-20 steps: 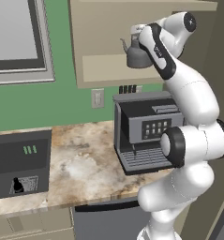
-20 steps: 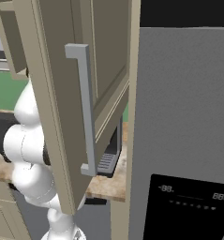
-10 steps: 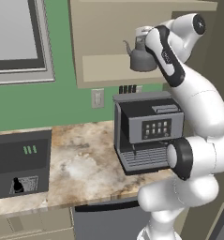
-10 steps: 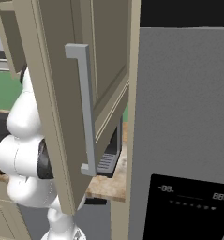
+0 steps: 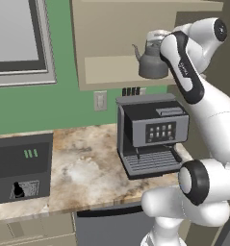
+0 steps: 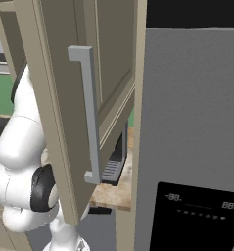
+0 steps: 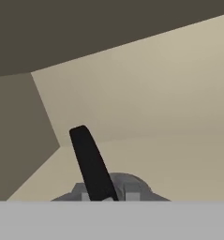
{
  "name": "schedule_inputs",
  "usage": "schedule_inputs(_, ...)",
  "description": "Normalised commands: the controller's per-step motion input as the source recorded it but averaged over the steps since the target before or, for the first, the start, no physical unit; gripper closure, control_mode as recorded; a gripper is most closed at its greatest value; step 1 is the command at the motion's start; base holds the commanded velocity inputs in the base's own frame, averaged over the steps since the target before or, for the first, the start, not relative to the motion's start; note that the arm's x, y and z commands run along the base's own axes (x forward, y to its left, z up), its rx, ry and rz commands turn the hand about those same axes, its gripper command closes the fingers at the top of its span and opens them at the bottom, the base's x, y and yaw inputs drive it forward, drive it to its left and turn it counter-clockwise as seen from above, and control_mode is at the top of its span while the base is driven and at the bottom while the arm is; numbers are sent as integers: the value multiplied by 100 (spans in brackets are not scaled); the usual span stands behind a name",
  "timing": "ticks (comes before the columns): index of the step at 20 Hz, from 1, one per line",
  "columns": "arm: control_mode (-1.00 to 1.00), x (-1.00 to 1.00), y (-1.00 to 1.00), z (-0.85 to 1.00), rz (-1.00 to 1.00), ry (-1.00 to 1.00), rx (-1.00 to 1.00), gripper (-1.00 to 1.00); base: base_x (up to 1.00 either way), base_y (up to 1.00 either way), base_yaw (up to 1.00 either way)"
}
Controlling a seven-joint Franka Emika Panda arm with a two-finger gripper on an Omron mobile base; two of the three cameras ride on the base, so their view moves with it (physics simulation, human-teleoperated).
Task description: Open the cabinet, pick the kettle from the cabinet, and place it in the sink.
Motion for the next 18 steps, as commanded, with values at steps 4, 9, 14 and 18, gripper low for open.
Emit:
schedule_inputs(4, -100, -55, 0, 0, 0, 0, 1, 100, 0, 0, 0)
schedule_inputs(9, -100, -52, 3, 0, 0, 0, 1, 100, 0, 0, 0)
schedule_inputs(14, -100, -51, 6, 0, 0, 0, 1, 100, 0, 0, 0)
schedule_inputs(18, -100, -50, 3, 0, 0, 0, 1, 100, 0, 0, 0)
